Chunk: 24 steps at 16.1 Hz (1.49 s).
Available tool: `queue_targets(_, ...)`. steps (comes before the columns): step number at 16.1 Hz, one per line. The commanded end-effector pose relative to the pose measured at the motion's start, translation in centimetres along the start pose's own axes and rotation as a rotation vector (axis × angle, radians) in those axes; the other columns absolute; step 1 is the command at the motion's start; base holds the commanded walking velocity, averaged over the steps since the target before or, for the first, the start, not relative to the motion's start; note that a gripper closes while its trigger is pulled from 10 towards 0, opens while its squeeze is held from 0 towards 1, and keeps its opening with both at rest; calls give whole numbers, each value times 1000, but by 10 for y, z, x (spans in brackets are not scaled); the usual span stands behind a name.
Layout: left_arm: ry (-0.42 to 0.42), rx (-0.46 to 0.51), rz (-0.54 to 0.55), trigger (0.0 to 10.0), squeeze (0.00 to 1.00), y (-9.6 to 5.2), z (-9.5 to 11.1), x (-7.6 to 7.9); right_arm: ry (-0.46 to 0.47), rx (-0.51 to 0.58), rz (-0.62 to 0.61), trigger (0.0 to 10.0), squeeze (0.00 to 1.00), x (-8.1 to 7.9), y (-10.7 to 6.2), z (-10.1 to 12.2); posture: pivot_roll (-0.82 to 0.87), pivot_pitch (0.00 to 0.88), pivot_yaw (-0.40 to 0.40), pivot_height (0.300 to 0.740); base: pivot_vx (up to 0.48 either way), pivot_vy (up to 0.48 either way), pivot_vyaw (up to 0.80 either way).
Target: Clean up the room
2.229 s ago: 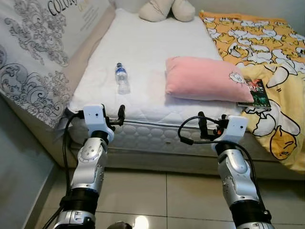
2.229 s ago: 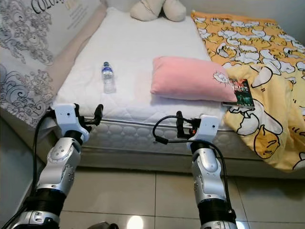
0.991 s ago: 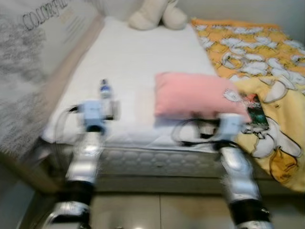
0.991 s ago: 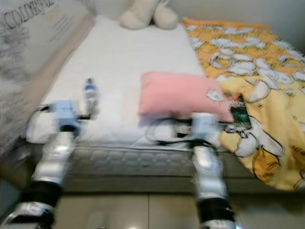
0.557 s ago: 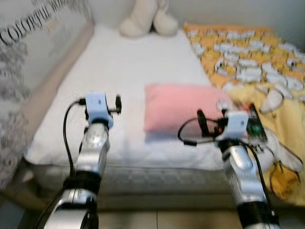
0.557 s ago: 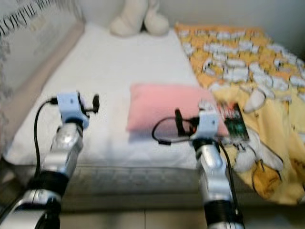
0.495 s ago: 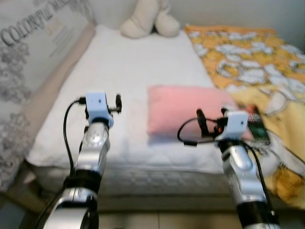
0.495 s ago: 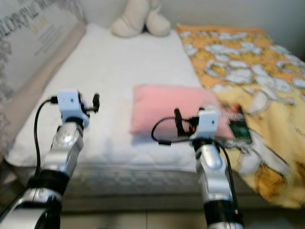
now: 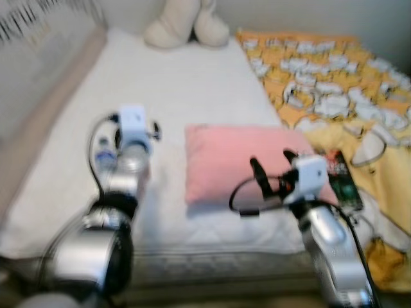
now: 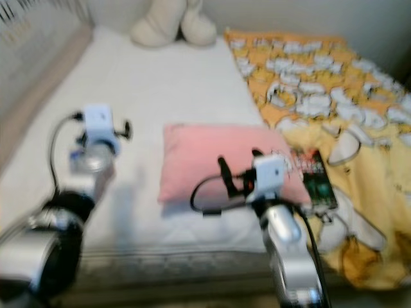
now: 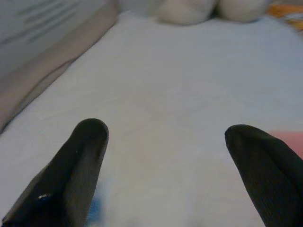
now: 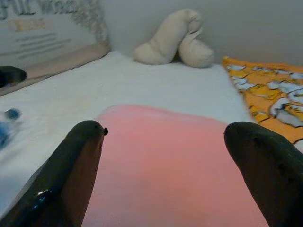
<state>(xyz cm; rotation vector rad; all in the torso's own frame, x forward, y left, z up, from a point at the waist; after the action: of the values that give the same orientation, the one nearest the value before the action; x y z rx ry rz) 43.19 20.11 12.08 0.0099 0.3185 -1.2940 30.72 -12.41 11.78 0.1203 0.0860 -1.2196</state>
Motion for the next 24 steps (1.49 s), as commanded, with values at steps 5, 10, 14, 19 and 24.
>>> queue_targets(5, 36, -137, 48, 10000, 0, -2, -34, -7, 19, -123, 7, 10000, 0, -10, -53, -1, -320, 87, -125, 740, 0, 0, 0)
queue_targets(10, 34, -194, 47, 10000, 0, -5, -54, -14, 50, -249, 11, 10000, 0, -23, -92, -7, -375, 161, -156, 740, 0, 0, 0)
queue_targets(14, 64, -279, 32, 10000, 0, -13, -75, -7, 66, -309, 15, 10000, 0, -29, -108, -6, -410, 187, -183, 740, 0, 0, 0)
queue_targets(19, 242, -348, 184, 10000, 0, -20, -93, -33, 68, -345, 9, 10000, 0, -27, -115, -6, -420, 187, -190, 740, 0, 0, 0)
queue_targets(24, 350, -363, 269, 10000, 0, -21, -99, -67, 78, -358, 16, 10000, 0, -27, -110, -11, -385, 177, -178, 740, 0, 0, 0)
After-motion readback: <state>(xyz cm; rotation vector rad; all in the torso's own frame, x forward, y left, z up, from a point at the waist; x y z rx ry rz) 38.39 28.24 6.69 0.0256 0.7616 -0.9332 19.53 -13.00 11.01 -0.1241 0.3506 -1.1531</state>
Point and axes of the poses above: a point about 5 cm out from each wrist's last joint towards the gripper, its own y axis pointing out of the wrist towards the gripper, its own z axis along the axis of the wrist's last joint, x = y × z, the point moved 5 cm from there along y, pointing out of the wrist towards the gripper, and after that the axes turned 8 degrees about y, right-handed, at the moved point
